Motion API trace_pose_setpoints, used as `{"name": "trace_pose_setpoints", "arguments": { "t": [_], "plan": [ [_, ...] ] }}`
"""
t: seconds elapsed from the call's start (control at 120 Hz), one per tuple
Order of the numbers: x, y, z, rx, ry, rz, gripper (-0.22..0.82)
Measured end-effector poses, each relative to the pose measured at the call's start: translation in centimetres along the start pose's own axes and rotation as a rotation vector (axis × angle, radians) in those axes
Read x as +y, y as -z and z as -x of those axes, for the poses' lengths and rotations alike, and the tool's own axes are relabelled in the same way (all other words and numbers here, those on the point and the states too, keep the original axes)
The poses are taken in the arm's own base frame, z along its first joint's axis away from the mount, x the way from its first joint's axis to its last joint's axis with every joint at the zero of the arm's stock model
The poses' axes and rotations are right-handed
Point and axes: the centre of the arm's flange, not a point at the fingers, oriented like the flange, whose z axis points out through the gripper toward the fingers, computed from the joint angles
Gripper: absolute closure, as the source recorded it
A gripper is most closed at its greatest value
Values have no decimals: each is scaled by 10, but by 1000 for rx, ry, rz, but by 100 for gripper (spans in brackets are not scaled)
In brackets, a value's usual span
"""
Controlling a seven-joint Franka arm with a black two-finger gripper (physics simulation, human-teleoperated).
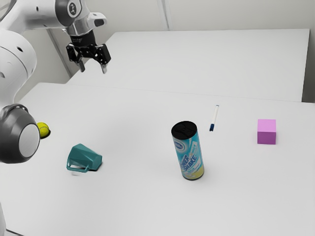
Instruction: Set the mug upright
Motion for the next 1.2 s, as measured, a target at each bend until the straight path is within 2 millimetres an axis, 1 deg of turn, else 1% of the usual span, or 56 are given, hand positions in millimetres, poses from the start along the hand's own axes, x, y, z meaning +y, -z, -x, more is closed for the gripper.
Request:
{"name": "trace_pose_setpoints", "arguments": {
  "t": [0.192, 0.258, 0.292, 0.325, 0.367, 0.45, 0.508, 0.625, 0.792, 1.0, 1.067, 1.2],
  "plan": [
    [-7, -1, 0, 3, 0, 4, 0],
    [-14, -6, 1, -10, 8, 11, 0],
    [-21, -12, 5, -27, 18, 28, 0],
    [-24, -18, 10, -38, 20, 47, 0],
    [-34, -28, 21, -58, 32, 80, 0],
    [-60, -50, 54, -84, 61, 148, 0],
    [-80, -66, 69, -89, 85, 179, 0],
    [-118, -98, 86, -100, 127, 225, 0],
    [-158, -145, 103, -95, 147, 311, 0],
    [-198, -189, 123, -60, 129, 423, 0],
    [-203, -203, 128, -47, 112, 464, 0],
    [-206, -229, 133, -25, 63, 530, 0]
  ]
}}
